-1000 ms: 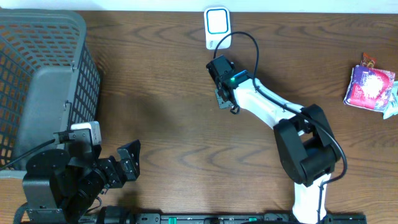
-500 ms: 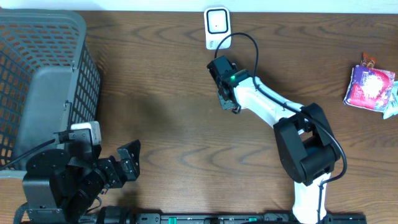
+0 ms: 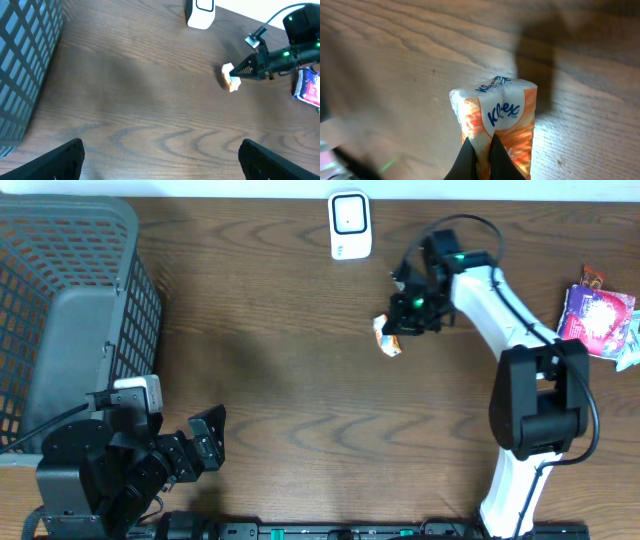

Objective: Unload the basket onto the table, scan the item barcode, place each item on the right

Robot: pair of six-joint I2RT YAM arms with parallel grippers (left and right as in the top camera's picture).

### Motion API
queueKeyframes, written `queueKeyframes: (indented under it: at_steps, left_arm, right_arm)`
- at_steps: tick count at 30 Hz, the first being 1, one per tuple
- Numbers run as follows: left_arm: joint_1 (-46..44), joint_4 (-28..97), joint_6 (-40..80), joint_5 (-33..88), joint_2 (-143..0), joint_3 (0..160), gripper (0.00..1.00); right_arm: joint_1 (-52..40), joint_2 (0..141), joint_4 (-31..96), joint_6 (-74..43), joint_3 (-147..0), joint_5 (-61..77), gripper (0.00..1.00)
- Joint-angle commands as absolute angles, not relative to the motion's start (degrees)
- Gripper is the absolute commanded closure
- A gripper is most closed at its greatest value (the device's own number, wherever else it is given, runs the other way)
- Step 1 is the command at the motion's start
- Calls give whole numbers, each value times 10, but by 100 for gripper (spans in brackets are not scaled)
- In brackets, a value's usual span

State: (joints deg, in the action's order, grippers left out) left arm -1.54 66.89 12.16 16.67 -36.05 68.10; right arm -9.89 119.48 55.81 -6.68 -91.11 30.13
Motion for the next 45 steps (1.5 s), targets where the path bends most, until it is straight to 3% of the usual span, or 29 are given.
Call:
queueKeyframes:
  at_steps: [1,3,6,11,19,21,22,27,31,33,38,42,45]
  left_arm:
    - [-13,669,121,175,-361,689,2]
    - [-13,669,121,175,-361,689,2]
    - [-13,669,121,175,-361,689,2]
    - [-13,669,121,175,-361,689,2]
    - [-13,669,121,175,-361,689,2]
    - [-13,669,121,175,-361,689,2]
    - [-13,669,121,175,-361,689,2]
    - [-13,669,121,175,-361,689,2]
    - [-13,669,121,175,-361,689,2]
    - [-13,669,121,175,-361,689,2]
    - [-13,669,121,175,-361,689,2]
    - [-13,669,121,175,-361,689,2]
    - [-13,669,121,175,-361,689,2]
  right_arm:
    - [-75,1188,557,-42,-868,360,99]
    - [-63,1188,558,-46,-856,307,99]
    - [-50,1188,572,-73,-854,207,76]
    - [-37,1187,603,-77,-865,121,71]
    - [-38,1186,701,-83,-961,24,72]
    - [-38,1186,719,-83,-985,25,85]
    - [-39,1186,726,-83,-993,28,99]
    - [-44,1186,742,-55,-998,111,99]
    - [-51,1186,749,-55,-996,111,81]
    - [-61,1186,752,-54,-995,110,67]
    - [-109,1186,750,-63,-993,73,57]
    - [-166,1186,735,-130,-971,-64,56]
    - [-214,1186,715,-199,-940,-198,47]
